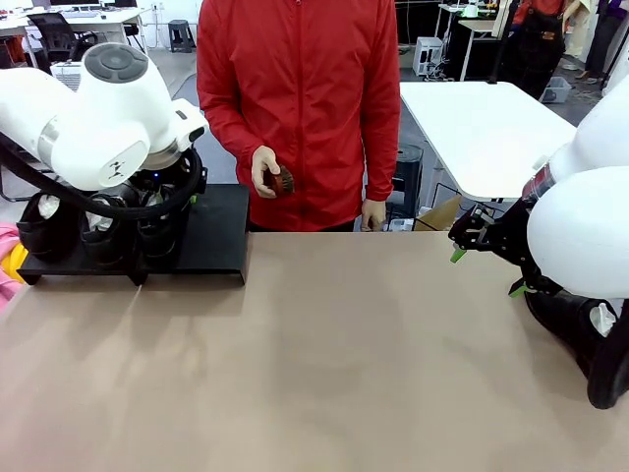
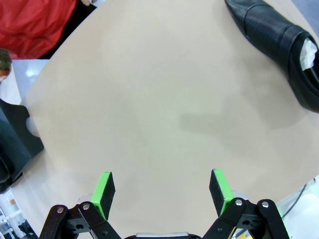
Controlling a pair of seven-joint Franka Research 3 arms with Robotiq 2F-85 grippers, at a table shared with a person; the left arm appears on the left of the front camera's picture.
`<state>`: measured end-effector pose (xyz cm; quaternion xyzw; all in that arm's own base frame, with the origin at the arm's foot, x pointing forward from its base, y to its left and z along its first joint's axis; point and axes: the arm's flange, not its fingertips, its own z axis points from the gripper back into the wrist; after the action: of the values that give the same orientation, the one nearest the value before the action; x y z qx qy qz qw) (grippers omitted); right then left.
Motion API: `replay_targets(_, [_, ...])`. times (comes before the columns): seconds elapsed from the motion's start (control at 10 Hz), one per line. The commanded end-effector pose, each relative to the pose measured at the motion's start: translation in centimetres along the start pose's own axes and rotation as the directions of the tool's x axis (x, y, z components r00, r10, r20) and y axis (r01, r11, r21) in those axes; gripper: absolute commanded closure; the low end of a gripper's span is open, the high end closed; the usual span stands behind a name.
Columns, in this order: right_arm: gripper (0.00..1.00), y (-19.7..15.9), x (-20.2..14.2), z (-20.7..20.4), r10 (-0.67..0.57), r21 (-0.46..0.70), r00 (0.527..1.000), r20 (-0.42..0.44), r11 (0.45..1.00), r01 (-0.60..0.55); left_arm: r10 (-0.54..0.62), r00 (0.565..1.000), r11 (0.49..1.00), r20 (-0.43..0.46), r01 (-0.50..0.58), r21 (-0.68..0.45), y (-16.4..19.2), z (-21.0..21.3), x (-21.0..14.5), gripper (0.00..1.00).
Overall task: Organize the shoes by placing them on the stand.
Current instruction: Place the Shoe from the middle of the table onto the Shoes Stand, then pick up one Shoe and place it in the middle of the table.
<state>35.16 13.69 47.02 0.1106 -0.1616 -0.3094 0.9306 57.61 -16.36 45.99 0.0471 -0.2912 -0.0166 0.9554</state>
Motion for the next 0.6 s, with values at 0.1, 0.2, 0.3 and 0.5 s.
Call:
replay_targets(0.1, [0.0,0.1,0.2,-0.1,0.013,0.028,1.0,-0.011,1.0,-0.013,0.0,1.0,1.0,0.0,0.0,0.0,0.0,0.0,0.0,0.39])
replay_targets(0.2, [0.0,0.1,0.2,-0.1,0.013,0.028,1.0,-0.011,1.0,-0.013,0.0,1.0,1.0,0.0,0.0,0.0,0.0,0.0,0.0,0.39])
replay_targets(0.3, [0.0,0.1,0.2,-0.1,0.013,0.028,1.0,-0.011,1.0,-0.013,0.0,1.0,1.0,0.0,0.0,0.0,0.0,0.0,0.0,0.39])
replay_targets(0.5, [0.0,0.1,0.2,-0.1,0.013,0.028,1.0,-0.011,1.0,-0.013,0.0,1.0,1.0,0.0,0.0,0.0,0.0,0.0,0.0,0.39])
